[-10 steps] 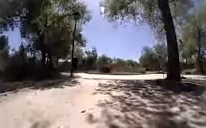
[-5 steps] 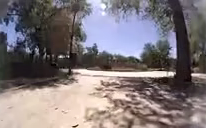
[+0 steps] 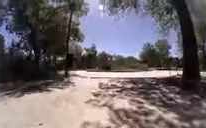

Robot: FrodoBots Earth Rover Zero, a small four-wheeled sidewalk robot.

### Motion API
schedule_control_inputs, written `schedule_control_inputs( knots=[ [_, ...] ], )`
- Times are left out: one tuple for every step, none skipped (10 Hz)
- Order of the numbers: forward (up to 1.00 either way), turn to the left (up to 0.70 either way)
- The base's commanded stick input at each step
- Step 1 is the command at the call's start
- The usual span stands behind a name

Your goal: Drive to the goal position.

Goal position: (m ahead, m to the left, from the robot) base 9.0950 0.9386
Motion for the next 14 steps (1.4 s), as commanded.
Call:
schedule_control_inputs(
  knots=[
    [0.85, 0.0],
    [0.85, 0.0],
    [0.85, 0.0],
    [0.85, 0.0],
    [0.85, 0.0],
    [0.85, 0.0],
    [0.85, 0.0],
    [0.85, 0.0],
    [0.85, 0.0],
    [0.85, 0.0],
    [0.85, 0.0],
    [0.85, 0.0],
    [0.85, 0.0],
    [0.85, 0.0]
  ],
)
